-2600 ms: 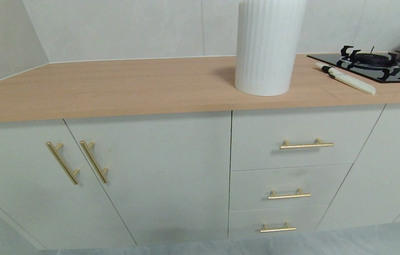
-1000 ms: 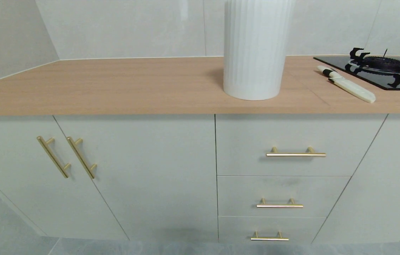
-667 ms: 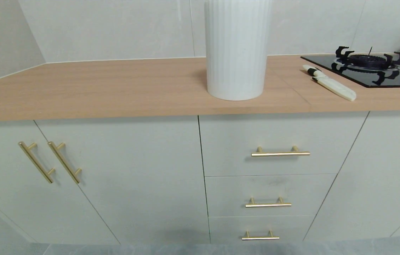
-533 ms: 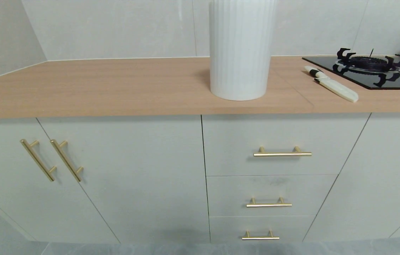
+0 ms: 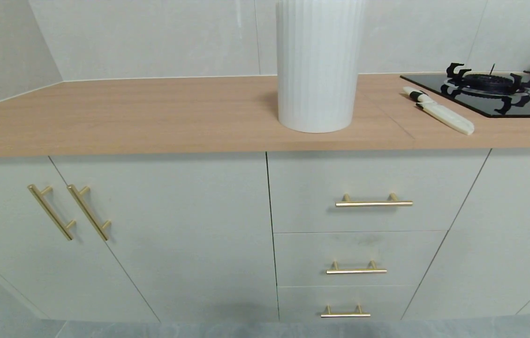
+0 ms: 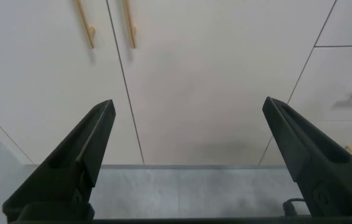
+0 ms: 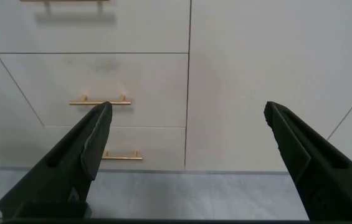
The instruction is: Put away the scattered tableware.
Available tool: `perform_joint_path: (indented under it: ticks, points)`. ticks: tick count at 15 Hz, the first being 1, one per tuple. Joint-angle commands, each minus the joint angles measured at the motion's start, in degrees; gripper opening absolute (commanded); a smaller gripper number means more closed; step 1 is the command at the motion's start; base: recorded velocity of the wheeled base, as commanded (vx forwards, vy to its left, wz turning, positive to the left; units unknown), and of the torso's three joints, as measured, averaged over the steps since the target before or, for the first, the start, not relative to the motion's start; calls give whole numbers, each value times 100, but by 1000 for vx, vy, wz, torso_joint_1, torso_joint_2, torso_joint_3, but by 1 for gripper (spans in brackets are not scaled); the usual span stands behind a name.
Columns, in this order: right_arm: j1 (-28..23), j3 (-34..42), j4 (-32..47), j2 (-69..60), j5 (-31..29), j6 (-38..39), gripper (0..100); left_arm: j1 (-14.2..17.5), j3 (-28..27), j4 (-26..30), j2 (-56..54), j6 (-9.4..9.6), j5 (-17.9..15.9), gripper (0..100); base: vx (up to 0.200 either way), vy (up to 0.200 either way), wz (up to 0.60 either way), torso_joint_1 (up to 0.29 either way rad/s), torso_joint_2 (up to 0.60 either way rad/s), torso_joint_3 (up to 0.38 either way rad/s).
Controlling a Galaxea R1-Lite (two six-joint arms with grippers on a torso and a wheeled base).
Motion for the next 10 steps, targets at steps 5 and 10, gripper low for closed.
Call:
perform_joint_path:
  ticks: [5, 10]
  points:
    - [3, 1, 0, 7, 2, -2, 100, 2, 0, -1, 2, -20, 4, 100, 200, 0, 0, 3, 0, 1]
    - [3, 1, -9, 7, 2, -2, 100, 2, 0, -1, 2, -20, 4, 100, 120, 0, 0, 0, 2, 3]
